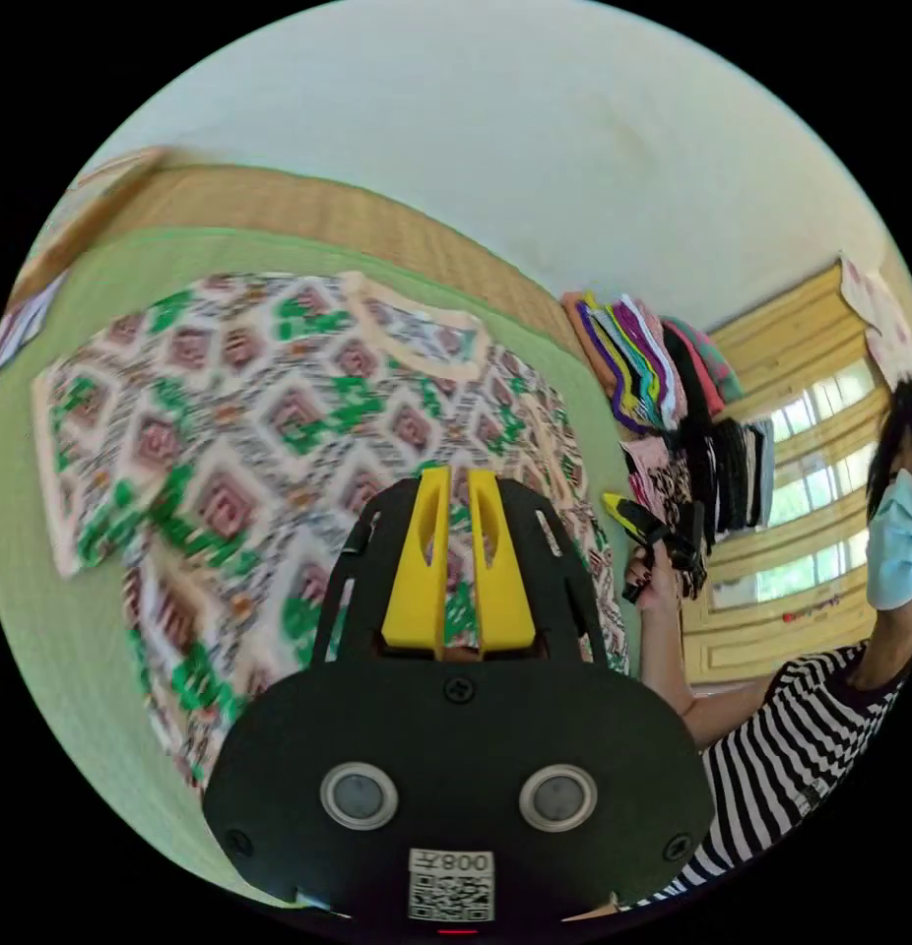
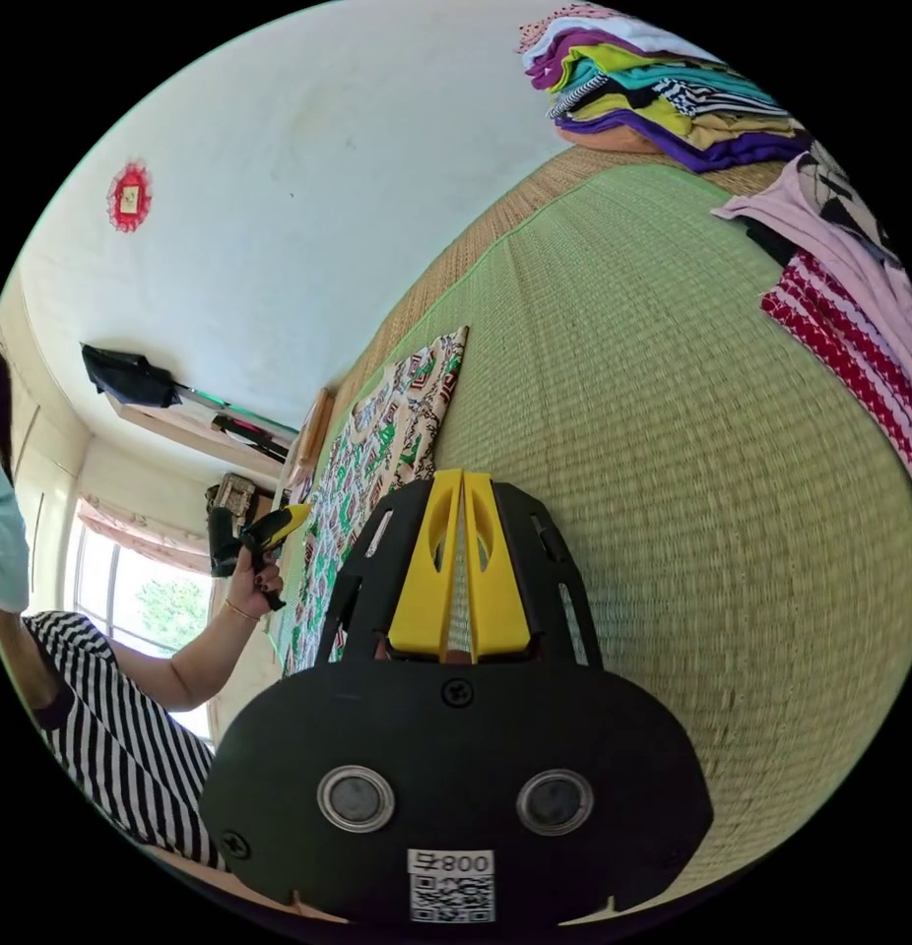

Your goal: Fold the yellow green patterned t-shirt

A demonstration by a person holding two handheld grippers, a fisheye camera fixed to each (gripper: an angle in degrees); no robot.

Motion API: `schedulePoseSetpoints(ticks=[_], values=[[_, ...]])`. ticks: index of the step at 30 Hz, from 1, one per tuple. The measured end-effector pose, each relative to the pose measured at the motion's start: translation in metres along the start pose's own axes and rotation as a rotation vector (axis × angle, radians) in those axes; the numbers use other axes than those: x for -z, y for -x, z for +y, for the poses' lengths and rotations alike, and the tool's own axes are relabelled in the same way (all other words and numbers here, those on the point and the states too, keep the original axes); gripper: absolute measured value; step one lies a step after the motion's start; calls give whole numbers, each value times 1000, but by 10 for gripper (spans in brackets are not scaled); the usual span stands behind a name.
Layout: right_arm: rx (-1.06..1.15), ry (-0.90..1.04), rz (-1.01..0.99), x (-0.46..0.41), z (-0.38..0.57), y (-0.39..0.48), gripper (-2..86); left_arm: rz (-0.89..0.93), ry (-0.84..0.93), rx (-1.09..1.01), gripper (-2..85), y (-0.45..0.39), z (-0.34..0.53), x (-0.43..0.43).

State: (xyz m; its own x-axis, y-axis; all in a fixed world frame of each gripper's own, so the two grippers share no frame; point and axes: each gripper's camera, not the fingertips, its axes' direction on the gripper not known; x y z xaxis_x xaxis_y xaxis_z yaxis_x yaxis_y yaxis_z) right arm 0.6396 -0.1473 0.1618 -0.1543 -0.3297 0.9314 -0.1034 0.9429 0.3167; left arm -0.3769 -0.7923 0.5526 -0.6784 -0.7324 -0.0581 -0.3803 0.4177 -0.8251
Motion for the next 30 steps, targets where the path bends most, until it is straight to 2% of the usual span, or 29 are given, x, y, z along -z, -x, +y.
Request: schedulePoseSetpoints(ticks=[4,9,12,15,23,26,30], values=[[-9,2,-16,-26,-1,-28,1,-143,-142,211,67,79,52,101],[-28,15,25,-60,-5,-50,6,-147,-231,352,79,148,88,168],[66,65,57,-102,-9,-19,13,-143,-260,370,79,180,103,200],[233,178,71,-182,-18,39,36,-55,-302,350,76,204,112,225],[666,526,83,-474,4,193,71,58,-320,357,37,252,123,286],[795,626,147,-563,25,224,75,129,-325,365,23,269,130,304],[911,655,258,-644,44,242,77,188,-314,354,16,282,136,324]])
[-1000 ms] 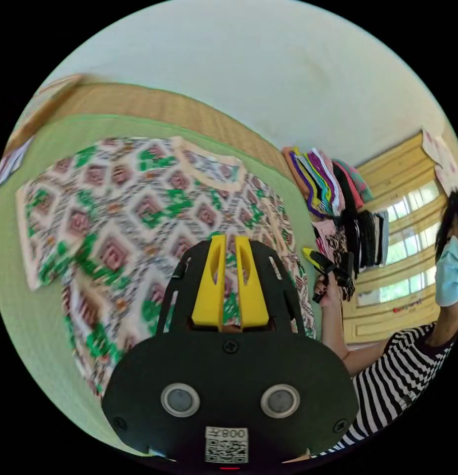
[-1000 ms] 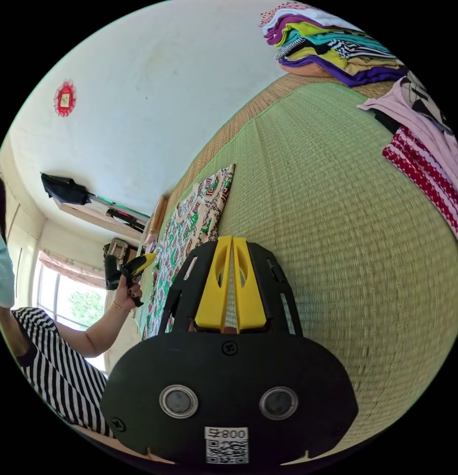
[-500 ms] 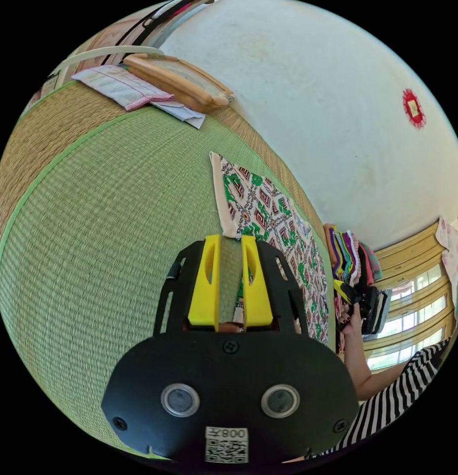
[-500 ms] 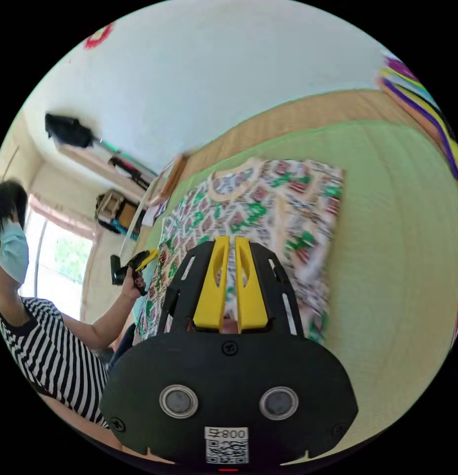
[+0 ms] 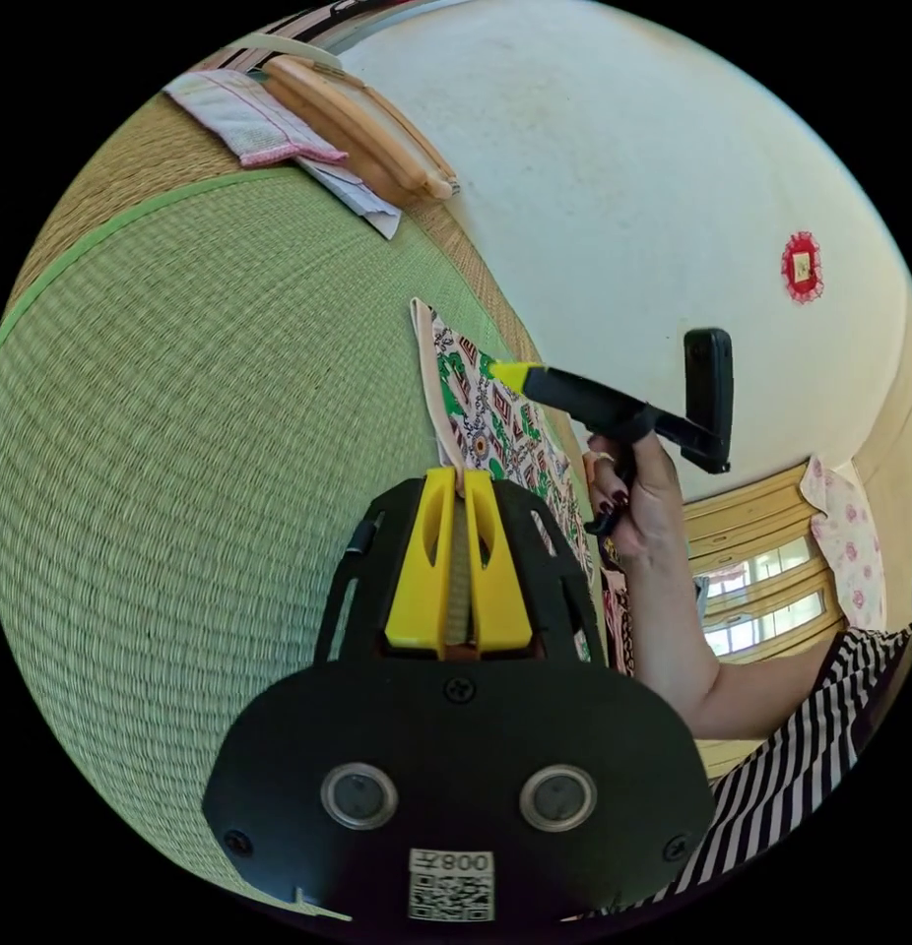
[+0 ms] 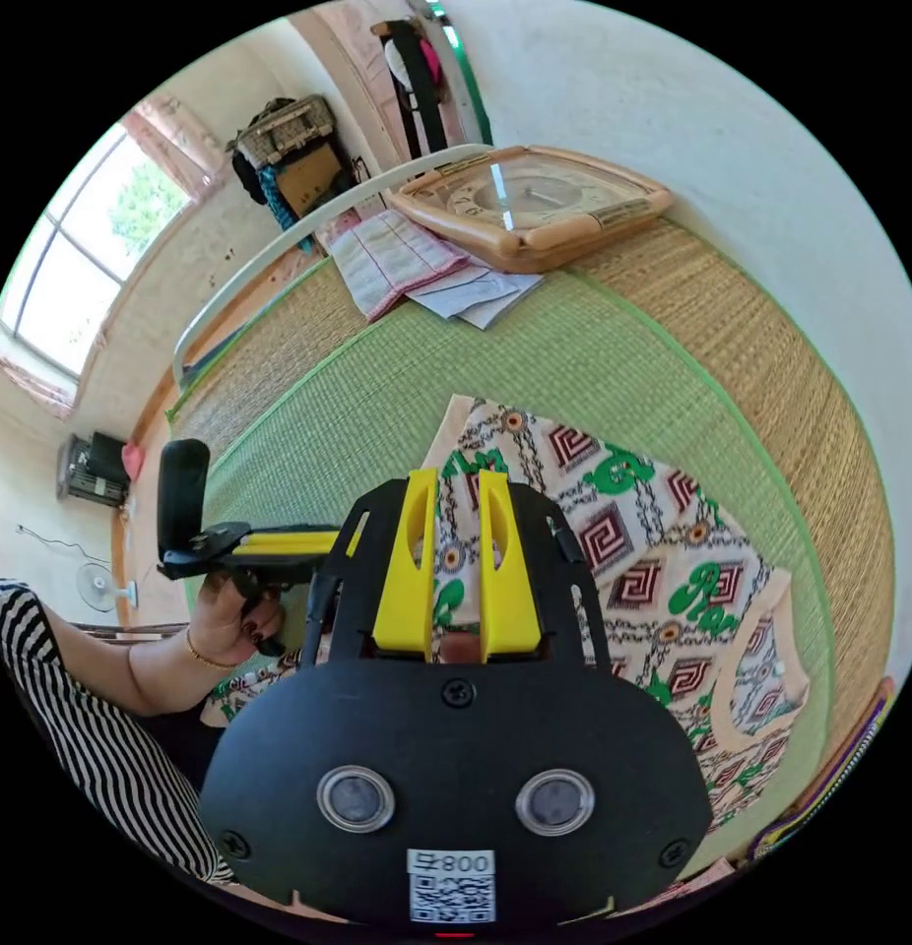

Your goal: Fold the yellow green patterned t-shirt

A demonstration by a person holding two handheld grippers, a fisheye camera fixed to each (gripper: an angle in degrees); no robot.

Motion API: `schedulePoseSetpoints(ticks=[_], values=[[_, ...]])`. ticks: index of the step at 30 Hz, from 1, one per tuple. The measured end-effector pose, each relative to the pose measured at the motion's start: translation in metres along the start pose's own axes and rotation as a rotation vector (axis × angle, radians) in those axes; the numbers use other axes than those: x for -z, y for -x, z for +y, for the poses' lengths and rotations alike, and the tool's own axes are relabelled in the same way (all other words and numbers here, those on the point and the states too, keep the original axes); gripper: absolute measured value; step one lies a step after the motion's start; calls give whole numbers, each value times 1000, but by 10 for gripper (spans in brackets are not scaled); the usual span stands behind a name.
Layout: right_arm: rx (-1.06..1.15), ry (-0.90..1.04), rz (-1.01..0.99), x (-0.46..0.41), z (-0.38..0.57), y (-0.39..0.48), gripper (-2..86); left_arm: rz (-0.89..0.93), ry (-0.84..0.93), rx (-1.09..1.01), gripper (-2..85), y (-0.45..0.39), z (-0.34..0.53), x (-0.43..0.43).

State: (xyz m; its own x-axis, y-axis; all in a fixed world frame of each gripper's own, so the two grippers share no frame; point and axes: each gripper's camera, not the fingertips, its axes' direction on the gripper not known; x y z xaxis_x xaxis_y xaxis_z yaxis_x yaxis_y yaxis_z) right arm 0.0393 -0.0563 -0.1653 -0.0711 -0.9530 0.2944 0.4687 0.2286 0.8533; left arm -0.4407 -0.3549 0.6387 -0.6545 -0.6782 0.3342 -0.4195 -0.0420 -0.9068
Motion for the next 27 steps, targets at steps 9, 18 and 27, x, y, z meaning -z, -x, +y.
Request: schedulePoseSetpoints(ticks=[9,18,27], values=[[31,94,123,-118,-54,2,82,17,14,-25,11,5,-6,45],[14,106,211,-177,-57,-24,42,28,23,-51,11,2,-5,74],[-53,29,37,-175,-42,-99,7,22,37,-122,10,-13,-1,86]])
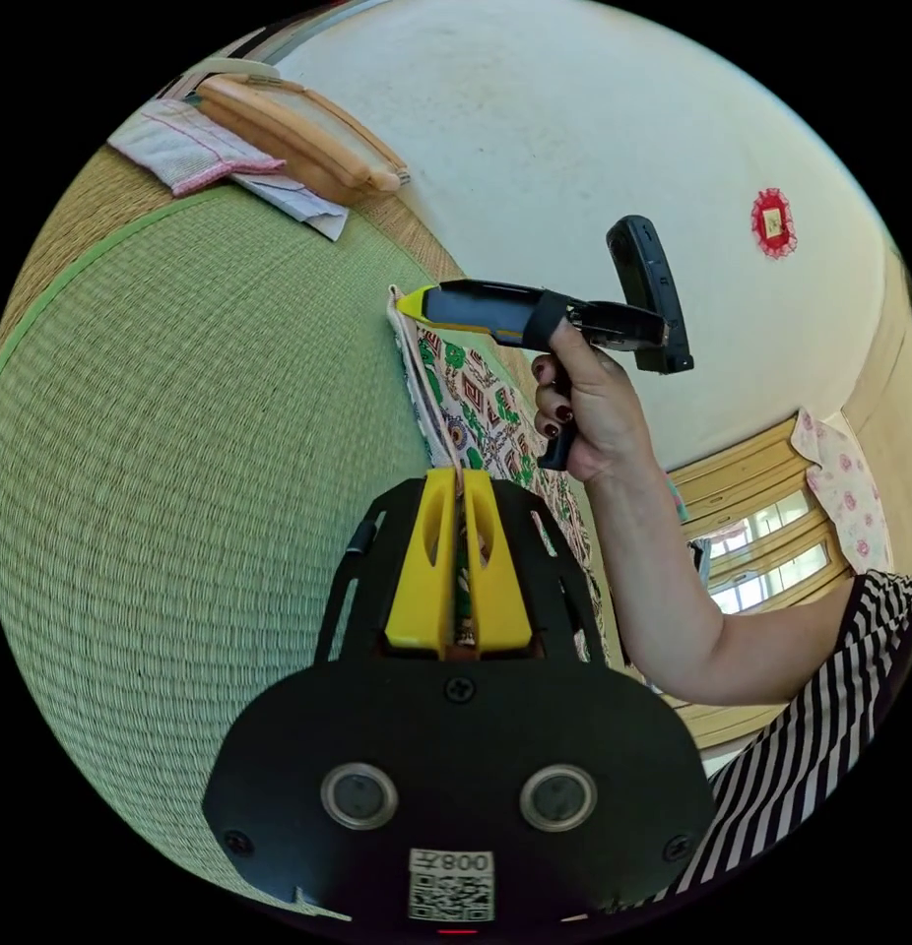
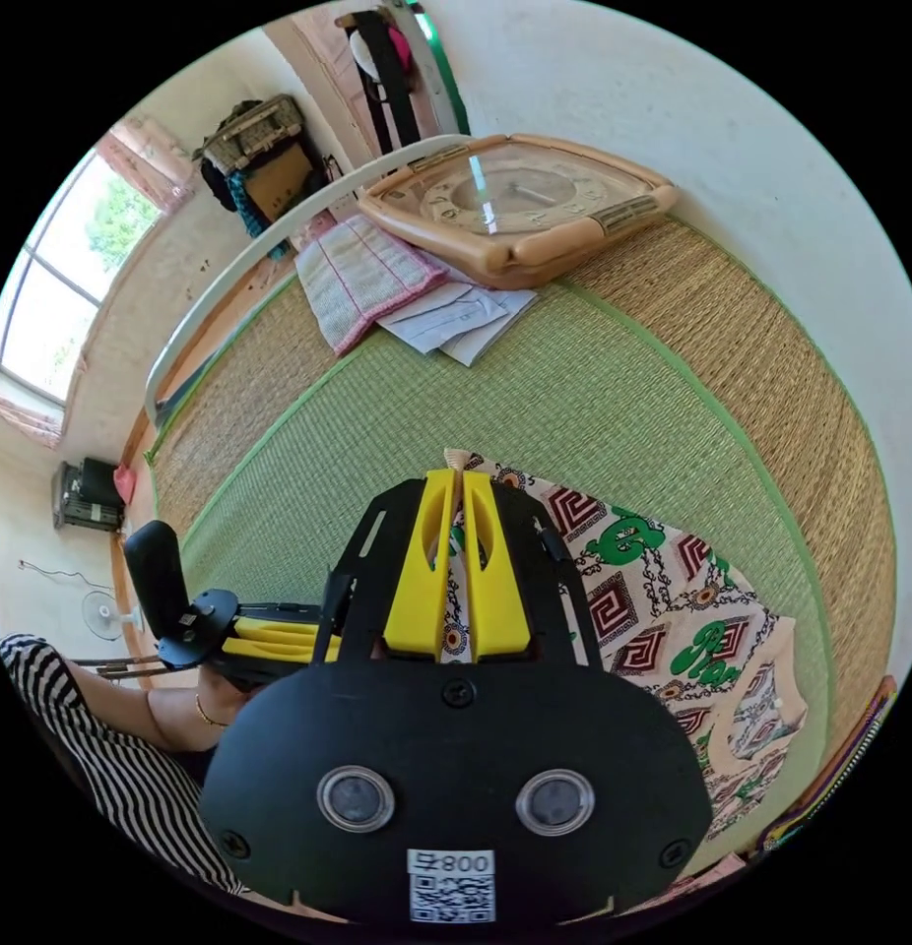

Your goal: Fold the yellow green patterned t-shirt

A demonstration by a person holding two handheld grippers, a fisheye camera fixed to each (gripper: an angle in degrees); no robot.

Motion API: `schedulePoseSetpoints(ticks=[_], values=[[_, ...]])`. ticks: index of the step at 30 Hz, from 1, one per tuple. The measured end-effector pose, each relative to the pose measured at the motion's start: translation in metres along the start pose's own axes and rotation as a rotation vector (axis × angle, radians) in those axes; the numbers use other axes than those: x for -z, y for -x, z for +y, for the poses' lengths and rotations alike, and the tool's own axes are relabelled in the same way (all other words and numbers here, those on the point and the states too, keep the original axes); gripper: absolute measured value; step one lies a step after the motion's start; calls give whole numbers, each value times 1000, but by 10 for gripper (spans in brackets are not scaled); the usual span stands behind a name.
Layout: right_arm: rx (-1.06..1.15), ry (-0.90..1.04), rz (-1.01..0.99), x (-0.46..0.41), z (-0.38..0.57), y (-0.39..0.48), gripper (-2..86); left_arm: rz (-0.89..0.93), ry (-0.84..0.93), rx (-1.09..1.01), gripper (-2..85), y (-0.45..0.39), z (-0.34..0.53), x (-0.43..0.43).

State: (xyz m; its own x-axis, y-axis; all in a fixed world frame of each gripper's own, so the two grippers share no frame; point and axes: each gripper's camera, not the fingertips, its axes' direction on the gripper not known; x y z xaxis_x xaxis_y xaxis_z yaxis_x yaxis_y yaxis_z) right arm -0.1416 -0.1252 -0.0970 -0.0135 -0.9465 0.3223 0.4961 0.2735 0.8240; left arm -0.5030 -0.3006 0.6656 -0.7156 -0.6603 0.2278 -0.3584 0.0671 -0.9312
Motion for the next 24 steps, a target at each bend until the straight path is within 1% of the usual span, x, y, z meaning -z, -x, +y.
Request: schedulePoseSetpoints(ticks=[2,5,12,15,17,20,24], values=[[-23,-41,-81,11,7,-27,7,-9,-19,-48,9,-9,3,3],[-46,-79,-149,25,20,-59,7,20,-29,-81,9,-18,6,0],[-132,-166,-242,64,71,-137,10,48,-7,-195,9,-50,7,-17],[-196,-186,-268,74,99,-177,10,54,38,-234,9,-66,9,-34],[-245,-186,-306,75,119,-208,10,24,88,-285,9,-82,11,-49],[-280,-170,-345,69,139,-238,11,-38,165,-336,10,-98,12,-66],[-321,-160,-361,62,155,-263,13,-48,226,-340,13,-105,13,-84]])
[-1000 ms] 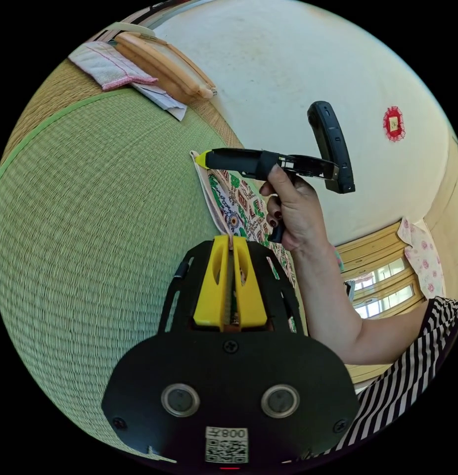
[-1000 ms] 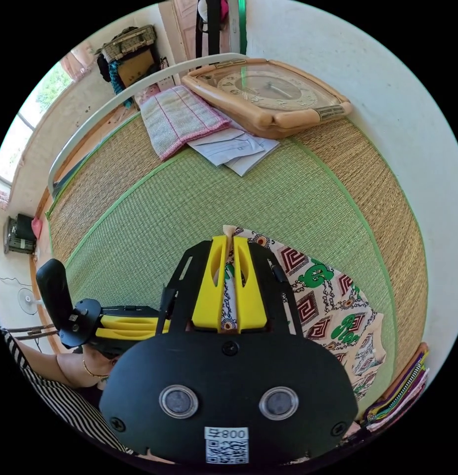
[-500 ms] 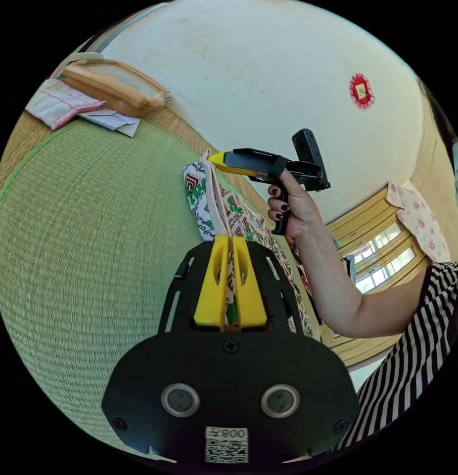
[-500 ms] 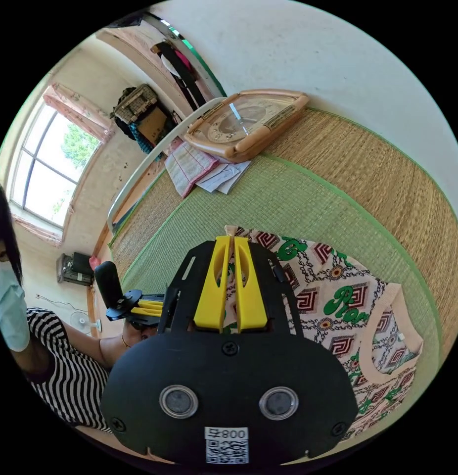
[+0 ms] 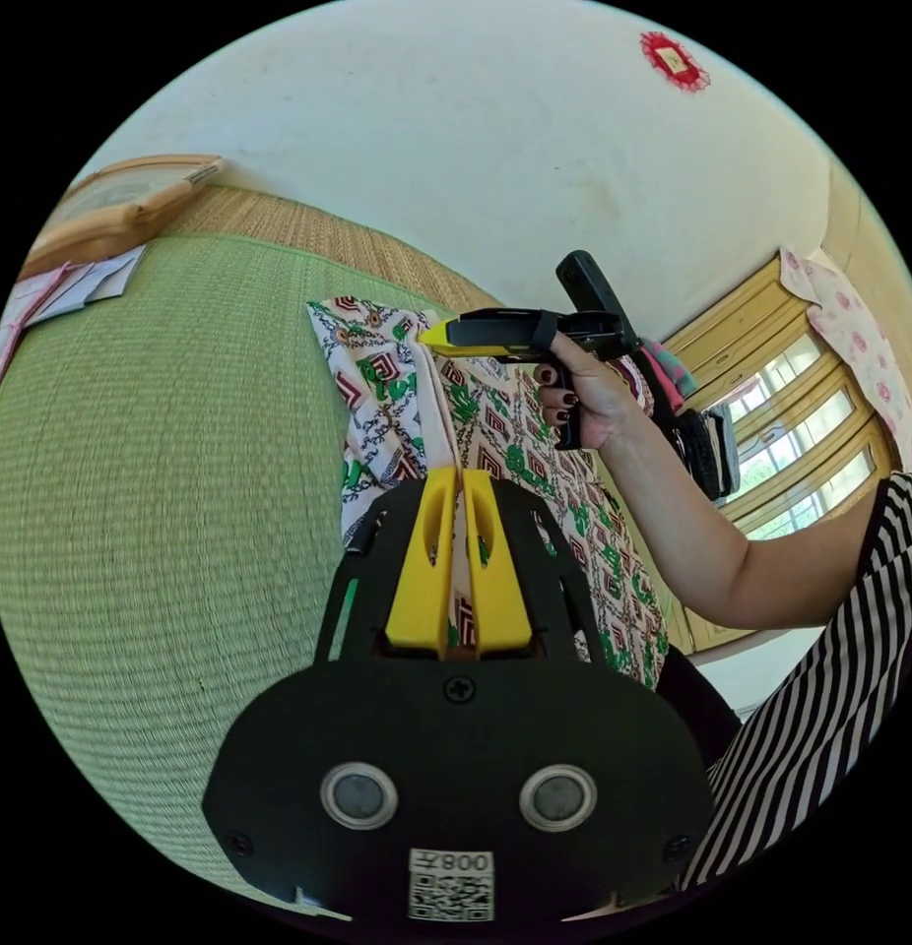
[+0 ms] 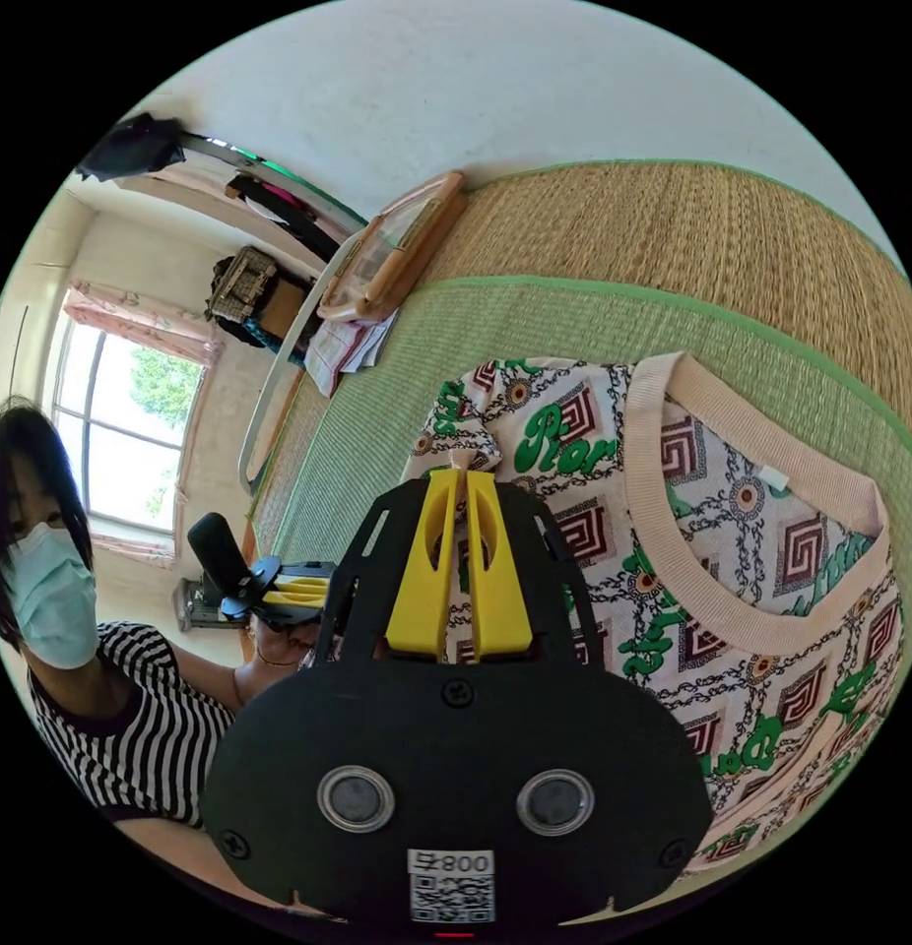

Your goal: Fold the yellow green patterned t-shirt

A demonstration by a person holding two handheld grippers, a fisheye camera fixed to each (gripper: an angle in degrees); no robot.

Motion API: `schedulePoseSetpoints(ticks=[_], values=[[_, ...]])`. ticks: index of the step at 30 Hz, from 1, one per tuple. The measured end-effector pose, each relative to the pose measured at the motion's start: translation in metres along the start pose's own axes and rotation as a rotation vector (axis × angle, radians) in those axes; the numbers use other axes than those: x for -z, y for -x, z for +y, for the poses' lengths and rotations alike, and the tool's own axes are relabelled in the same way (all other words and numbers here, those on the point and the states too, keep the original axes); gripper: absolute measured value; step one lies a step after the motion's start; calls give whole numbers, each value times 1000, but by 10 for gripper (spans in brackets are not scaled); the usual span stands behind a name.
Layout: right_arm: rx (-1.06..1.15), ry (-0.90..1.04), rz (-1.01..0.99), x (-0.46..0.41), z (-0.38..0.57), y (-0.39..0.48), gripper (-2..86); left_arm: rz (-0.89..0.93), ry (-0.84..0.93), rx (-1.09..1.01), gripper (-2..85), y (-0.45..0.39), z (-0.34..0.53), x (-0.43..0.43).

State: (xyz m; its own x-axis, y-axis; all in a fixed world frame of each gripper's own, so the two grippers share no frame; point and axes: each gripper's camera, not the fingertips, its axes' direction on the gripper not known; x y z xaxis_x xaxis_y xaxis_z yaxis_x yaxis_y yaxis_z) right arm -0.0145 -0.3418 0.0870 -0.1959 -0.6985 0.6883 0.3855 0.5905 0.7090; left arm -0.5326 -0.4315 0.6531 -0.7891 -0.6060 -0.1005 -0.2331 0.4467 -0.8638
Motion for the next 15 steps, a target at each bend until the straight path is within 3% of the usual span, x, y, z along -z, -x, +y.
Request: schedulePoseSetpoints(ticks=[8,15], values=[[-70,-16,41,18,9,-33,17,39,84,30,34,-5,-9,-28],[-64,-40,139,29,11,-27,11,2,56,38,35,-11,-16,-34]])
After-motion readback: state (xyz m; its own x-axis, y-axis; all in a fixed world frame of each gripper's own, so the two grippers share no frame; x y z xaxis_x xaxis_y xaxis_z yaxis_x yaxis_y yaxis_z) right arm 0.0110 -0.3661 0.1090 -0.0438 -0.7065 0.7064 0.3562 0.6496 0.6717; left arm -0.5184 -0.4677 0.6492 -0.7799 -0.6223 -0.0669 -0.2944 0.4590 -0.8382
